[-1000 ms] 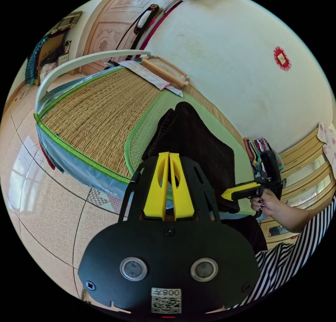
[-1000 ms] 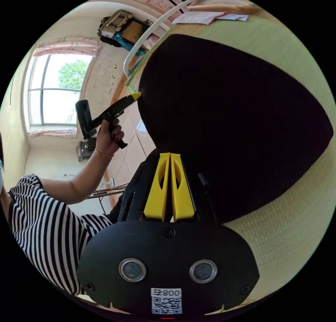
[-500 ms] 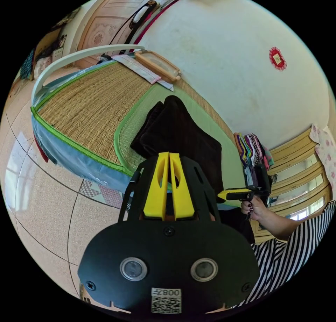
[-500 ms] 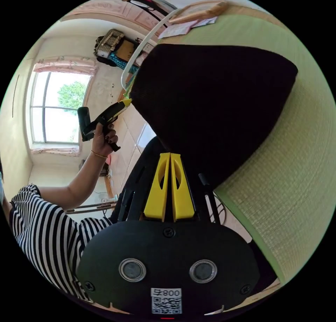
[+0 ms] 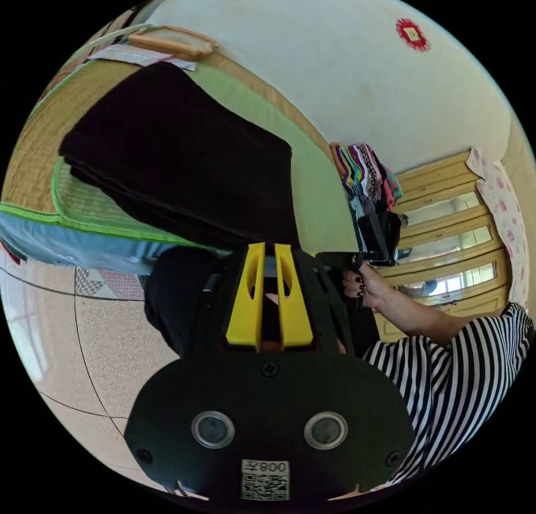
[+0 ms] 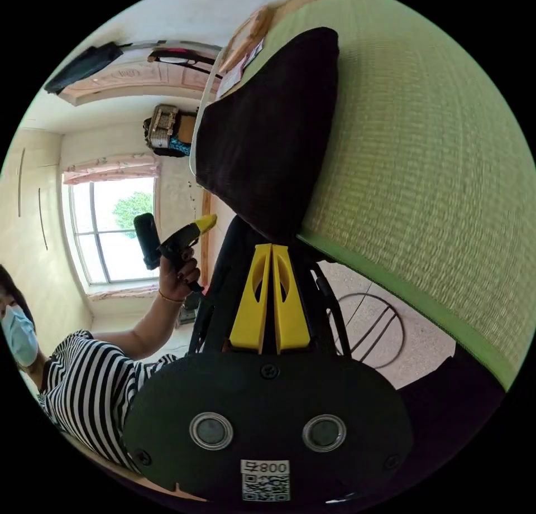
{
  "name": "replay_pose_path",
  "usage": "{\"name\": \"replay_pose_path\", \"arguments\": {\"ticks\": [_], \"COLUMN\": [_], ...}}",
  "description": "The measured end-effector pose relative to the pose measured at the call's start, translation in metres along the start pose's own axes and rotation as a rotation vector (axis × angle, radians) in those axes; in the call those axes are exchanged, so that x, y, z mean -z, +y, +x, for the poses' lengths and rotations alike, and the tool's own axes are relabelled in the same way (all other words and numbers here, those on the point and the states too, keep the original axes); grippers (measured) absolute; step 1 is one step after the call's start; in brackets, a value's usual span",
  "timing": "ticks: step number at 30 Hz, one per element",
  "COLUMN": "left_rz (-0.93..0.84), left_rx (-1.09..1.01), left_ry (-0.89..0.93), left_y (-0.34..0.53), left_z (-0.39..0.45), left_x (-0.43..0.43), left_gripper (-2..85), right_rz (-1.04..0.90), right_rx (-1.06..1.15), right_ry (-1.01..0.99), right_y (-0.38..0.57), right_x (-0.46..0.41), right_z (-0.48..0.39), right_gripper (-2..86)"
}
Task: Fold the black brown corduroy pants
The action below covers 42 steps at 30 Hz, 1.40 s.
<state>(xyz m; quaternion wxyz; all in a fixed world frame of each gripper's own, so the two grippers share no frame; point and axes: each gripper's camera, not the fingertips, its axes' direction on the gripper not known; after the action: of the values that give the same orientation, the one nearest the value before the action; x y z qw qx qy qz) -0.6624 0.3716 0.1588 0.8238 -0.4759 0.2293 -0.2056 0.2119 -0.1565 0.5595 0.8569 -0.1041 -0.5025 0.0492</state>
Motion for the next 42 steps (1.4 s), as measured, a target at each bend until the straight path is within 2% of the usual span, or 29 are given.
{"name": "replay_pose_path", "arguments": {"ticks": [2,4,10,20,35,42], "left_rz": [-0.119,-0.162,-0.201,-0.162,-0.113,-0.103], "left_rx": [0.011,0.024,0.081,0.054,0.026,0.058], "left_ry": [0.058,0.045,0.01,0.041,0.128,0.148], "left_y": [-0.012,-0.019,-0.035,-0.038,-0.03,-0.02], "left_z": [0.009,0.013,0.017,0.017,-0.004,-0.027], "left_x": [-0.031,-0.048,-0.082,-0.084,-0.07,-0.062], "left_gripper": [7.5,8.4,8.1,1.1,0.3,0.6], "right_rz": [0.044,0.067,0.09,0.097,0.095,0.064], "right_rx": [-0.043,-0.076,-0.125,-0.172,-0.219,-0.21], "right_ry": [-0.057,-0.09,-0.115,-0.234,-0.401,-0.392], "right_y": [0.011,0.018,0.033,0.028,0.016,0.015], "right_x": [0.021,0.034,0.061,0.084,0.086,0.082], "right_z": [0.016,0.027,0.045,0.057,0.051,0.036], "right_gripper": [2.5,4.3,8.7,12.9,13.3,10.5]}}
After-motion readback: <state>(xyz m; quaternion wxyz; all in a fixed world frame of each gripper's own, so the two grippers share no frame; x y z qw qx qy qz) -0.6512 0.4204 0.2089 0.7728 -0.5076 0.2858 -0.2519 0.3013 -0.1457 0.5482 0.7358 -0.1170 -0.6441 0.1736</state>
